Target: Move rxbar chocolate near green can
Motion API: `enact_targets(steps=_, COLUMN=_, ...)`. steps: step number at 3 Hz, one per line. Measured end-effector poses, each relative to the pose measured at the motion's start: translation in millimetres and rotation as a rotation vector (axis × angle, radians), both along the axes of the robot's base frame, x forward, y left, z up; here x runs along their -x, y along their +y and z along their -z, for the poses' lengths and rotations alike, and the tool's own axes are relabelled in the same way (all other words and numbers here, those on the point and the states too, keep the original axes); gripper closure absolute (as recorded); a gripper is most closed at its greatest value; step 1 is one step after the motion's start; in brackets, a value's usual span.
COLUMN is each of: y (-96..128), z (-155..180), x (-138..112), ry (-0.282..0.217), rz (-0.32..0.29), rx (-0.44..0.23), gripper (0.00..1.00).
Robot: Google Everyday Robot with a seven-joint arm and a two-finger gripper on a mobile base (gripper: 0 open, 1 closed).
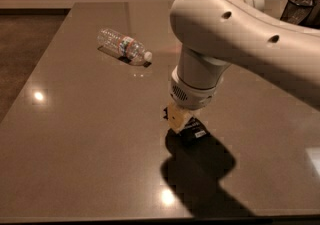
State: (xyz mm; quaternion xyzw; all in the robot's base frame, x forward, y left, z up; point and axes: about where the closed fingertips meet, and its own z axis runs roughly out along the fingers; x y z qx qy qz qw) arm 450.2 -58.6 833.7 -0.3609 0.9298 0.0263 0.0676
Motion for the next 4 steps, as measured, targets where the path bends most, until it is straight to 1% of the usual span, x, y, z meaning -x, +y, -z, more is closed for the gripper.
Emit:
enact_targets(steps=1, y=-19, z=-17, x=-17, ry=-0.024, rz=0.012, rx=0.005, gripper=1.00)
enact_targets(steps=2, y=-52, z=-41, x=-43, ry=-0.062, rz=0.034, rx=0.016, gripper=1.00)
enact_targets(steps=3, y=-84, z=-58, x=-68, ry=-0.090, rz=0.045, rx=0.019, gripper=1.00)
enact_targets(steps=4, y=-102, z=-60, x=-88, ry=-0.093, rz=0.030, rx=0.010, gripper=1.00)
